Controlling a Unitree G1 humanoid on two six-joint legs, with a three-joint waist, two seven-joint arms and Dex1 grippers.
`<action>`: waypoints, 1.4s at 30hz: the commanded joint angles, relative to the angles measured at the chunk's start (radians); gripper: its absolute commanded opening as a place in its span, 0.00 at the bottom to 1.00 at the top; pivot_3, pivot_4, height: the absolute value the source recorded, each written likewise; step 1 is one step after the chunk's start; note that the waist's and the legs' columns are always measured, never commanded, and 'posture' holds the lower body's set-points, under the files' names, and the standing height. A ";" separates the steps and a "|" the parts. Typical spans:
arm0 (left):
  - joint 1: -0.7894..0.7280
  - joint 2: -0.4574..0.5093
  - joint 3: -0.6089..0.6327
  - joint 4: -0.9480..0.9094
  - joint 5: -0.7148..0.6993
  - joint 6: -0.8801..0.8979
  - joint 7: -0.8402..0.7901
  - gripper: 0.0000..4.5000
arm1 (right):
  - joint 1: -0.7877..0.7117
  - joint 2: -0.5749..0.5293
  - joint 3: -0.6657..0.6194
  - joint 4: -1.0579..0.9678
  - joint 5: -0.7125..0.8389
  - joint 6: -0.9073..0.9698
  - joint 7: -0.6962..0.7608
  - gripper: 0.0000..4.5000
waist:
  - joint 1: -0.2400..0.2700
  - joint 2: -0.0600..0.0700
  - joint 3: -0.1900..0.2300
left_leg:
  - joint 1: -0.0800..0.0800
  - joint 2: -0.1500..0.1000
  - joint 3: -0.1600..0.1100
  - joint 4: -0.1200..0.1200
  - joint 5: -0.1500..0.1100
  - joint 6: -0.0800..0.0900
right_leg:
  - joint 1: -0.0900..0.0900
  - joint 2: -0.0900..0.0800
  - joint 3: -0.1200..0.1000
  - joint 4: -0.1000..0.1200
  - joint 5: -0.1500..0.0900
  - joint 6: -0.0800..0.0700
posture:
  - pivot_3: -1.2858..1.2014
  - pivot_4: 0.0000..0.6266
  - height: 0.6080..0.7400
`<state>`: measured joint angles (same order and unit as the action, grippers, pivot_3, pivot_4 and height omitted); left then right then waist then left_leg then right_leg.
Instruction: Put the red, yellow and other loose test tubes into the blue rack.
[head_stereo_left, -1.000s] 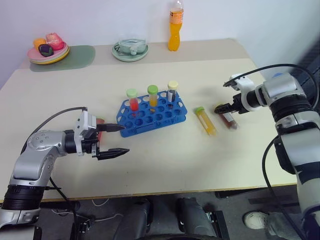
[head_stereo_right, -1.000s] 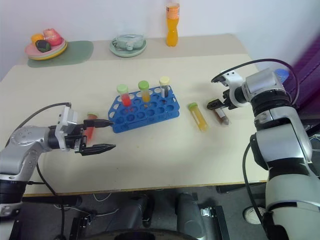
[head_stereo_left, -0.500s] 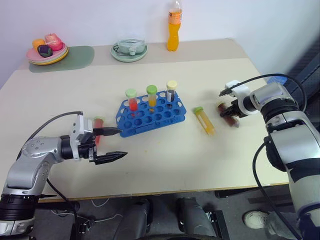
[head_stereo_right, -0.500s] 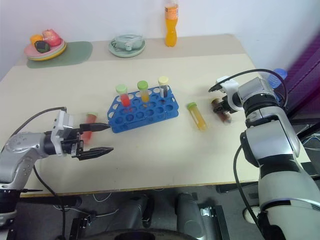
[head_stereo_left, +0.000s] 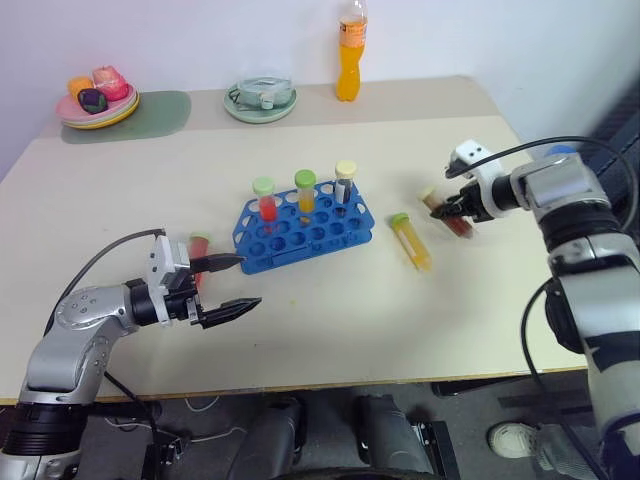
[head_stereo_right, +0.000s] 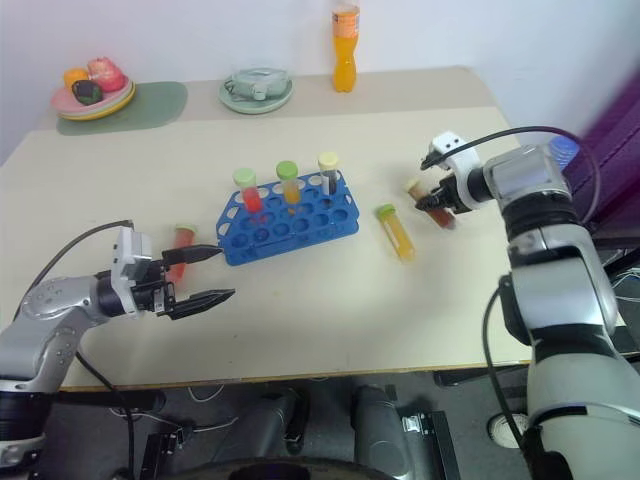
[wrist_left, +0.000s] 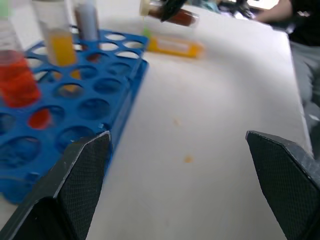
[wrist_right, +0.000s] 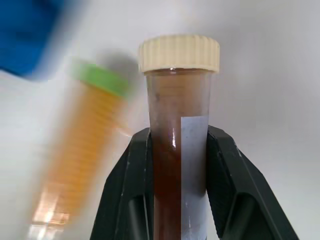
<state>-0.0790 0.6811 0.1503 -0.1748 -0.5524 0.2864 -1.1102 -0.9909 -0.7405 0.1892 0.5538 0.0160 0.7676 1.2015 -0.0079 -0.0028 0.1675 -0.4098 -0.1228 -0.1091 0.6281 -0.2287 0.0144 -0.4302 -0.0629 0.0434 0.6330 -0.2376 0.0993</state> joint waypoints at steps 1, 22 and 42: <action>0.000 -0.019 -0.005 -0.008 0.023 -0.042 0.019 1.00 | 0.149 0.026 -0.145 -0.444 0.134 0.144 -0.067 0.17 | -0.002 0.000 0.000 | 0.000 0.000 0.000 0.000 0.000 0.000 | 0.000 0.000 0.000 0.000 0.000 0.000 | 0.52 0.24 1.00; -0.048 -0.048 0.006 0.083 0.013 -0.052 0.009 1.00 | 0.472 0.714 -0.276 -0.395 0.183 -0.785 -0.714 0.17 | -0.009 0.000 -0.001 | 0.002 0.000 0.001 0.000 0.001 -0.002 | 0.000 0.001 0.001 0.003 0.000 0.000 | 0.52 0.24 1.00; -0.004 -0.055 0.017 0.053 0.011 -0.063 0.035 1.00 | 0.499 0.745 -0.195 -0.175 0.159 -0.973 -0.726 0.17 | -0.013 0.000 -0.001 | 0.005 0.000 0.001 -0.001 0.001 -0.002 | 0.001 0.001 0.001 0.003 0.000 0.000 | 0.52 0.24 1.00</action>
<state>-0.0889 0.6186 0.1362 -0.0858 -0.5263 0.2452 -1.0715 -0.4921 -0.0105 -0.0310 0.3586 0.1796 -0.2044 0.4670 -0.0207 -0.0028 0.1663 -0.4049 -0.1228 -0.1082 0.6274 -0.2274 0.0125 -0.4286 -0.0617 0.0445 0.6363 -0.2375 0.0991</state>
